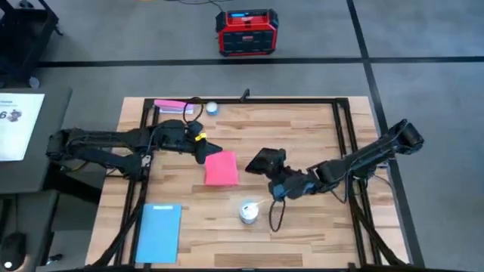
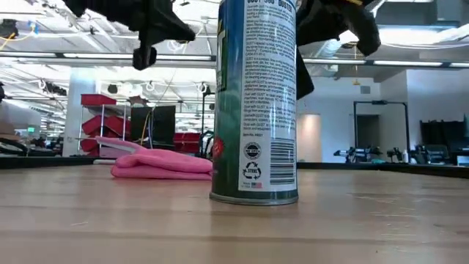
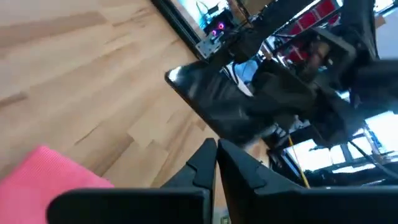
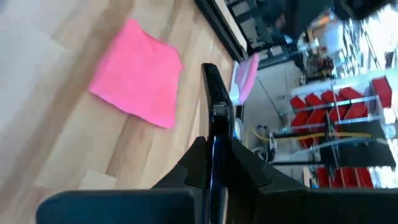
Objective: Apply microfiber cloth
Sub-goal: Spray the front of the black cellphone using the spray bottle
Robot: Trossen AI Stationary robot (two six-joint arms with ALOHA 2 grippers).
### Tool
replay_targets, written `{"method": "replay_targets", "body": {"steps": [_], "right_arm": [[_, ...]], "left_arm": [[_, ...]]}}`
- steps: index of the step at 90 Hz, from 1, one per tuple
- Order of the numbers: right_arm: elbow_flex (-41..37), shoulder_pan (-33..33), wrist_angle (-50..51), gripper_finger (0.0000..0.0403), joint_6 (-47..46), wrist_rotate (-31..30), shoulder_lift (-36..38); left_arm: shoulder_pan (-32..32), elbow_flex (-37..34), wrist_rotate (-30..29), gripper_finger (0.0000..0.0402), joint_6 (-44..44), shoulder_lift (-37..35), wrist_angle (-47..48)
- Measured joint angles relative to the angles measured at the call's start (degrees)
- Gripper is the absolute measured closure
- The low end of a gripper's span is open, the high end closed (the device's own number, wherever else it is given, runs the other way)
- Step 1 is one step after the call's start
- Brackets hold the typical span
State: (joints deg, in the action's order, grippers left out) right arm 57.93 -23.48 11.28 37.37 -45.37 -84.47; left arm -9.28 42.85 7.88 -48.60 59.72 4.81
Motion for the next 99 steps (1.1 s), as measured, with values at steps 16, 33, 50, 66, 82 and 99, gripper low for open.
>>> {"method": "replay_targets", "body": {"steps": [16, 33, 50, 66, 82, 99], "right_arm": [[1.1, -2.1, 0.7, 0.0386, 1.5, -0.4, -0.6], [1.9, -3.9, 0.3, 0.0386, 6.2, -3.6, -0.6], [3.2, -4.8, -1.5, 0.0386, 12.1, -6.5, -0.6], [3.3, -6.1, -6.0, 0.0386, 19.6, -10.4, -0.6], [3.3, -7.3, -7.4, 0.0386, 22.8, -11.5, -0.6], [3.3, -7.3, -7.4, 0.0386, 23.3, -13.5, -0.6]], "left_arm": [[-3.2, 0.0, 9.9, 0.0329, -2.8, 4.2, -3.4], [-4.8, 0.0, 20.0, 0.0270, -4.6, 10.2, -13.1], [-5.0, 0.0, 28.0, 0.0256, -10.1, 17.3, -29.4], [-5.0, 0.0, 30.4, 0.0255, -16.4, 23.9, -43.5], [-5.8, 0.0, 30.8, 0.0255, -21.4, 28.1, -49.7], [-7.0, 0.0, 28.9, 0.0255, -25.0, 30.8, -53.4]]}}
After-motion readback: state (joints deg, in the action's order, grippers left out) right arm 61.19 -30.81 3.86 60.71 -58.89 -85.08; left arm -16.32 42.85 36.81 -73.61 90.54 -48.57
